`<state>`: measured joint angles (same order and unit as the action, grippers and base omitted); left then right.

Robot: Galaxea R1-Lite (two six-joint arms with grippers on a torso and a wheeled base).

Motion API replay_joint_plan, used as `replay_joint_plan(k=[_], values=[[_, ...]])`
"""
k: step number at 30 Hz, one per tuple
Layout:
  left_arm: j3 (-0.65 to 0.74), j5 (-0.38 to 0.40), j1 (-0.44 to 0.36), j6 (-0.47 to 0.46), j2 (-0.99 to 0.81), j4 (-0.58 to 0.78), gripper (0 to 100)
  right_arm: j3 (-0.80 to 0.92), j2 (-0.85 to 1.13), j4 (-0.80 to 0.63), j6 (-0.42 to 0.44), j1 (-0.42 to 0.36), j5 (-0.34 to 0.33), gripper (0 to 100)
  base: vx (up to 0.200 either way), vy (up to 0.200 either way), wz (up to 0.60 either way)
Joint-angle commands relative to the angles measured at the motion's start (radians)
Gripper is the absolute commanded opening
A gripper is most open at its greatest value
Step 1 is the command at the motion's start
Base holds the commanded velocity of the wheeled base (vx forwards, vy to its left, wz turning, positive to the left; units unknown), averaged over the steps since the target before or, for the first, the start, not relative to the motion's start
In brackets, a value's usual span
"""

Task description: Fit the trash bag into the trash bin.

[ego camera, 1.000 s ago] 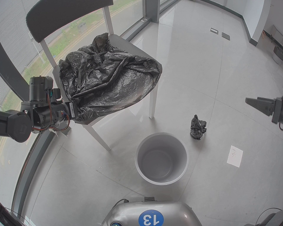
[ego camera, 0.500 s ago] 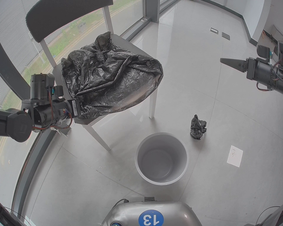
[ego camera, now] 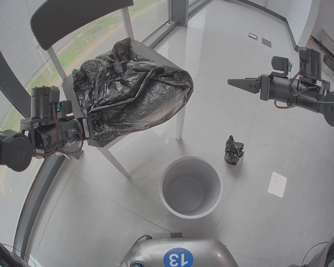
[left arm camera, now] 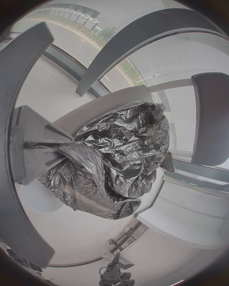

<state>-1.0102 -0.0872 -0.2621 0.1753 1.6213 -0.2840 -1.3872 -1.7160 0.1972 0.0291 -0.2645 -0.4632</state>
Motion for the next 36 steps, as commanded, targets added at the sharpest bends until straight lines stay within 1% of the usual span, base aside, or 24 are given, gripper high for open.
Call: replay_joint_plan(k=[1,7,10,13,18,20,23,32,36], values=[[0.004,0.000,-0.002,0.000,-0.012,0.000,0,-0.003,-0.039,0.011,-0.009,0.005,-0.005,100,0.000,0.000,0.00],[0.004,0.000,-0.009,0.003,-0.012,-0.001,0,-0.016,-0.099,0.093,-0.028,0.025,-0.006,100,0.000,0.000,0.00],[0.002,0.000,-0.008,0.001,-0.012,0.000,0,-0.047,-0.137,0.117,-0.026,0.028,-0.032,100,0.000,0.000,0.00],[0.002,0.000,-0.008,0.001,-0.014,-0.001,0,-0.084,-0.169,0.119,-0.028,0.027,-0.046,100,0.000,0.000,0.00],[0.002,0.001,-0.008,0.003,-0.015,-0.003,0,-0.144,-0.205,0.116,-0.029,0.021,-0.046,100,0.000,0.000,0.00],[0.004,0.001,-0.008,0.003,-0.015,-0.023,0,-0.162,-0.217,0.116,-0.031,0.021,-0.046,100,0.000,0.000,0.00],[0.007,0.001,-0.009,0.001,-0.012,-0.050,0,-0.168,-0.218,0.113,-0.031,0.021,-0.046,100,0.000,0.000,0.00],[0.009,0.001,-0.016,0.001,-0.009,-0.052,0,-0.171,-0.241,0.116,-0.031,0.021,-0.046,100,0.000,0.000,0.00],[0.009,0.001,-0.016,0.001,-0.009,-0.053,0,-0.202,-0.269,0.117,-0.034,0.019,-0.046,100,0.000,0.000,0.00]])
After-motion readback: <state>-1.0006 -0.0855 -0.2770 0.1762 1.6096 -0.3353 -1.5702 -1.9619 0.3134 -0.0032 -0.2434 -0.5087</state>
